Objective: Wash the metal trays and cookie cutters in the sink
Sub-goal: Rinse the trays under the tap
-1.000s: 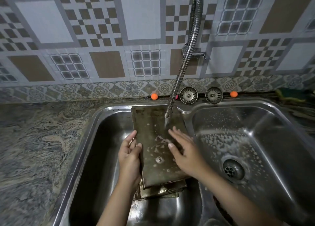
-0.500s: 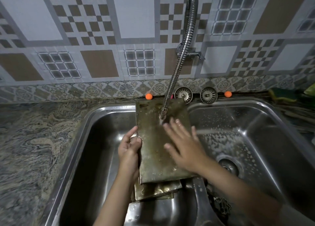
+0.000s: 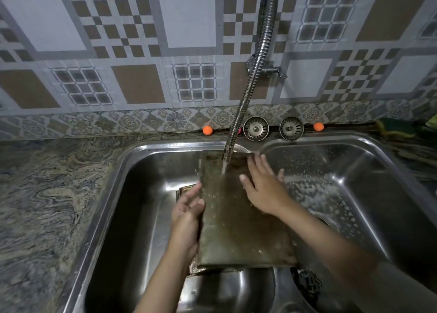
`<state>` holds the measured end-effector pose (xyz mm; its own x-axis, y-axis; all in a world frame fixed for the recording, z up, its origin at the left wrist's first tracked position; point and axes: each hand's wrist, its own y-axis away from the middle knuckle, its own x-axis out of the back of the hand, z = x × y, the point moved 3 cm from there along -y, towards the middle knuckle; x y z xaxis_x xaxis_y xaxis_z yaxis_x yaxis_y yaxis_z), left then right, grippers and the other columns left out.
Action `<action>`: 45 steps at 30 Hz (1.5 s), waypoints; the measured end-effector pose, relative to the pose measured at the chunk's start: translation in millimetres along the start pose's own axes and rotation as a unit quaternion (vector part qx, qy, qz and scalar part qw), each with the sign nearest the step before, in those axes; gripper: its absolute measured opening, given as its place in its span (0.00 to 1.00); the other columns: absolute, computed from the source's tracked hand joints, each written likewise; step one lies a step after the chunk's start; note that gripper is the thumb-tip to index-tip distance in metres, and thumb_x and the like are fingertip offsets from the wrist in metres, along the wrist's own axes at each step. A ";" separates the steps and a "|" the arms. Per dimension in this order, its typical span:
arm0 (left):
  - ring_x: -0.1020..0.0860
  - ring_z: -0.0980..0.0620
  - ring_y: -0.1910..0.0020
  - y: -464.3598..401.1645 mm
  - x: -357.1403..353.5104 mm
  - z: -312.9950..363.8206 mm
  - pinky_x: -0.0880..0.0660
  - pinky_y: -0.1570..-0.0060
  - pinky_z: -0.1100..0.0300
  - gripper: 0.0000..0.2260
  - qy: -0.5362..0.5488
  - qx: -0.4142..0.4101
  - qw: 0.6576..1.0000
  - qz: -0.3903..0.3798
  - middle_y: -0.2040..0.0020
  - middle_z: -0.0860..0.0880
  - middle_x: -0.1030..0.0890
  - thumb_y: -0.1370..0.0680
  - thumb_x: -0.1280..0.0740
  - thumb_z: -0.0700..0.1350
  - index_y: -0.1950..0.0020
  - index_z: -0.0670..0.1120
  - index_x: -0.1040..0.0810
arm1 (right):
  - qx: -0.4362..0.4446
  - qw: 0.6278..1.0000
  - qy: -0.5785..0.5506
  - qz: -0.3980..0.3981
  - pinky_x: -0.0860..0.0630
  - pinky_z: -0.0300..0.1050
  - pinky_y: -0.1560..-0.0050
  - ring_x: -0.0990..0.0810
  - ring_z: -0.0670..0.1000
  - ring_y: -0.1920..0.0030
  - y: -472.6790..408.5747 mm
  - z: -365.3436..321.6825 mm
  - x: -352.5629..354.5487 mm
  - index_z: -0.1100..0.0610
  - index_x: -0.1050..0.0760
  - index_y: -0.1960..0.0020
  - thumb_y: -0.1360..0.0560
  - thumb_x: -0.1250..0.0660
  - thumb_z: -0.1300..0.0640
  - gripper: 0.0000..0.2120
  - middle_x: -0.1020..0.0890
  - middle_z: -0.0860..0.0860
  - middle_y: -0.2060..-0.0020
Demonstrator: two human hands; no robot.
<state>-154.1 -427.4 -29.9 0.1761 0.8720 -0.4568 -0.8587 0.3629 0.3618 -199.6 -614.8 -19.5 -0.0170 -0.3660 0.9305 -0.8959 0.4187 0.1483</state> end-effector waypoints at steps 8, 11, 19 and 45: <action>0.21 0.47 0.52 -10.7 -0.5 7.9 0.22 0.52 0.60 0.18 0.026 -0.017 0.999 0.035 0.45 0.40 0.20 0.23 0.43 0.28 0.40 0.44 0.24 | 0.230 0.972 -0.041 0.012 0.66 0.47 0.27 0.65 0.38 0.26 53.4 -47.3 -24.3 0.47 0.55 0.22 0.21 0.56 0.42 0.29 0.59 0.39 0.24; 0.20 0.49 0.59 -9.2 10.7 14.8 0.21 0.58 0.61 0.18 0.023 -0.009 0.999 0.040 0.53 0.43 0.17 0.23 0.43 0.29 0.41 0.45 0.23 | 0.161 0.987 -0.027 0.011 0.63 0.59 0.25 0.66 0.42 0.25 36.8 -12.2 -18.2 0.43 0.58 0.23 0.22 0.58 0.38 0.29 0.61 0.41 0.24; 0.22 0.43 0.47 -5.2 -14.1 -5.4 0.25 0.44 0.53 0.18 0.013 0.011 1.000 -0.024 0.45 0.39 0.19 0.24 0.43 0.28 0.38 0.42 0.24 | 0.183 0.983 -0.009 0.025 0.65 0.54 0.27 0.62 0.45 0.23 36.2 -52.9 -12.8 0.48 0.54 0.22 0.19 0.55 0.45 0.27 0.56 0.44 0.22; 0.20 0.45 0.48 -5.2 -7.2 -8.5 0.24 0.44 0.53 0.19 -0.004 0.028 0.998 -0.052 0.44 0.40 0.18 0.25 0.41 0.29 0.37 0.41 0.25 | 0.196 0.980 -0.018 0.036 0.64 0.54 0.26 0.60 0.44 0.23 40.2 -49.3 -17.8 0.50 0.50 0.22 0.21 0.58 0.43 0.29 0.53 0.44 0.22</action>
<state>-155.0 -438.3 -35.4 0.2670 0.8315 -0.4872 -0.8079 0.4688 0.3572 -213.4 -550.5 -13.6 -0.0957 -0.3784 0.9207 -0.9933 0.0958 -0.0639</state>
